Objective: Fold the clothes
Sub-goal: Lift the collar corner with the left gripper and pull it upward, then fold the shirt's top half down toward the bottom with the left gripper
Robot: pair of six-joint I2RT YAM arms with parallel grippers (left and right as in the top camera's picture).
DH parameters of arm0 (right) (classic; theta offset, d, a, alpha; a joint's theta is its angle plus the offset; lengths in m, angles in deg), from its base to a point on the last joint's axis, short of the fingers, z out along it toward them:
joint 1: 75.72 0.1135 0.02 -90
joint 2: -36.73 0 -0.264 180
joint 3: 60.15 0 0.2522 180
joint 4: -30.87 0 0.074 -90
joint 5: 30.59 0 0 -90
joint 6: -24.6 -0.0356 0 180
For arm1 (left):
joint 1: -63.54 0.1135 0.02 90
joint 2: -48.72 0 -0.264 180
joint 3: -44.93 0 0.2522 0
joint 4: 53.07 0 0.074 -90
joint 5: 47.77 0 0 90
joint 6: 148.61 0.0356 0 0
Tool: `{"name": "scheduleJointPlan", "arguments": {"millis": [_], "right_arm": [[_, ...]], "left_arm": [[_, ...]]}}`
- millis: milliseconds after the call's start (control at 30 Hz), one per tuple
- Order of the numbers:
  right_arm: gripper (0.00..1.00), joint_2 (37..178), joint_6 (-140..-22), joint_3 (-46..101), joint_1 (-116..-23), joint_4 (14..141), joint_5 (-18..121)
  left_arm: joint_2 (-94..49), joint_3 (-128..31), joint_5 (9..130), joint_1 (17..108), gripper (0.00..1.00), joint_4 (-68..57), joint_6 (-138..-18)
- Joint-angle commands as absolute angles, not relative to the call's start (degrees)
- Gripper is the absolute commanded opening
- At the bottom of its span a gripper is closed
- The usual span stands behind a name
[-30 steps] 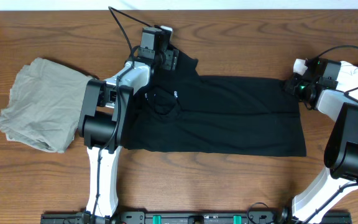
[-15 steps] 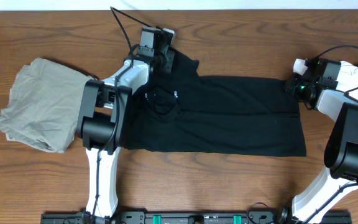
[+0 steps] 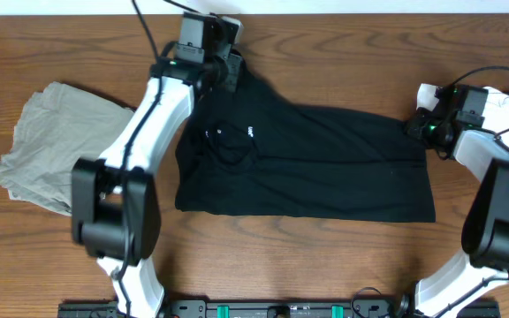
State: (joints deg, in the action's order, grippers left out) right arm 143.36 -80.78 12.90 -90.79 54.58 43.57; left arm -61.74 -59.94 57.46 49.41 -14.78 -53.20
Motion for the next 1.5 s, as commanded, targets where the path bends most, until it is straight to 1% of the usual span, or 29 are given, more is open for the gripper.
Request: {"name": "scheduleJointPlan", "arguments": {"millis": [0,233,367,633,733,833,1100,1467], "right_arm": [[0.01,137.2,-79.9,12.7,-90.3,56.9,44.2],[0.01,128.9,-79.9,12.7,-90.3,67.8,46.7],[0.01,125.9,-79.9,12.7,-90.3,72.8,49.5],[0.01,125.1,-80.0,12.7,-90.3,81.6,55.0],[0.01,125.1,-81.7,12.7,-90.4,83.7,58.9],[0.01,125.1,-81.9,12.7,-90.4,84.8,59.6],[0.01,125.1,-81.9,12.6,-90.4,86.1,59.6],[0.01,125.1,-81.8,12.6,-90.4,87.3,59.6]], "left_arm": [[-59.3,-59.9,58.0,50.1,0.06,-10.0,-53.1],[-57.2,-59.9,58.0,52.4,0.06,5.6,-53.1],[-56.6,-59.9,58.1,54.0,0.06,9.4,-53.9],[-56.4,-59.9,58.1,54.2,0.06,20.3,-54.0],[-56.1,-59.8,58.1,54.2,0.06,23.3,-54.2],[-56.0,-59.8,58.3,54.2,0.06,27.4,-54.4],[-56.0,-58.2,60.2,54.1,0.06,34.1,-55.9],[-56.0,-56.9,61.0,51.0,0.06,35.6,-56.1]]}}
